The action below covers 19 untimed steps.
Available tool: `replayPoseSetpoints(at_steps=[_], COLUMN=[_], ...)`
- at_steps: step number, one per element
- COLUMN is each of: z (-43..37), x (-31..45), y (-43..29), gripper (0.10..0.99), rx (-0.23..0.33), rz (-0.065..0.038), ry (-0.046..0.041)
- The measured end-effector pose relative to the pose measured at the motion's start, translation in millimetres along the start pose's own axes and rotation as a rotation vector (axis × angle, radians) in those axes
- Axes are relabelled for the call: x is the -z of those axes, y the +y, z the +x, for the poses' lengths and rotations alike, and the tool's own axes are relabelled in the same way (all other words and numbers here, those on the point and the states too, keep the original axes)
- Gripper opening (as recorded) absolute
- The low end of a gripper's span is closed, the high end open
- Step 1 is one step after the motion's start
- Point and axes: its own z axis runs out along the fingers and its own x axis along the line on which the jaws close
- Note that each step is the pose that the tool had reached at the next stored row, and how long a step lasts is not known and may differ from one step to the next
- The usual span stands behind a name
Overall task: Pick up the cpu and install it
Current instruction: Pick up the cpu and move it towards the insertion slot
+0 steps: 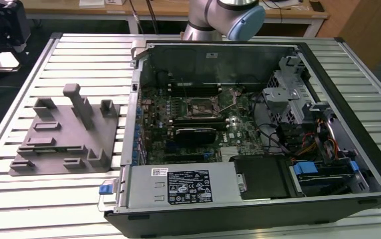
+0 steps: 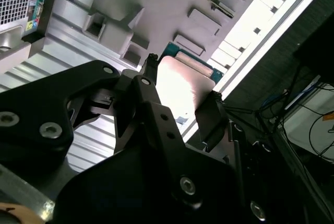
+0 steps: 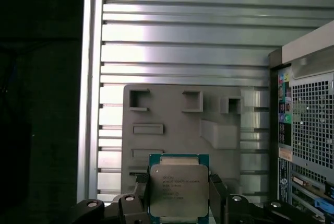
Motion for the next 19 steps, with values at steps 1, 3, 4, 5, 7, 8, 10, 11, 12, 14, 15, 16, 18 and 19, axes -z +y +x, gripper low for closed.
replayPoseSetpoints(at_steps=[1, 3, 4, 5, 7, 8, 10, 11, 12, 14, 15, 16, 18, 19], z=[-2.0, -5.7, -7.3, -8.9, -11.7, -13.1, -16.3, -18.1, -19.9, -23.2, -24.8, -26.5, -30.0, -31.7], x=[-0.1, -0.1, -0.1, -0.1, -0.2, -0.2, -0.3, -0.3, -0.3, -0.4, -0.4, -0.4, -0.4, -0.5], y=[0.0, 0.0, -0.1, 0.0, -0.1, -0.1, -0.1, -0.1, -0.1, -0.1, -0.1, -0.1, -0.1, -0.1], gripper=[0.541, 0.541, 0.541, 0.541, 0.541, 0.541, 0.541, 0.541, 0.541, 0.541, 0.541, 0.541, 0.541, 0.541], rx=[0.000, 0.000, 0.000, 0.000, 0.000, 0.000, 0.000, 0.000, 0.000, 0.000, 0.000, 0.000, 0.000, 0.000], rz=[0.000, 0.000, 0.000, 0.000, 0.000, 0.000, 0.000, 0.000, 0.000, 0.000, 0.000, 0.000, 0.000, 0.000], ry=[-0.0001, 0.0001, 0.0001, 0.0001, 0.0000, 0.0001, 0.0000, 0.0000, 0.0001, 0.0000, 0.0000, 0.0000, 0.0001, 0.0000])
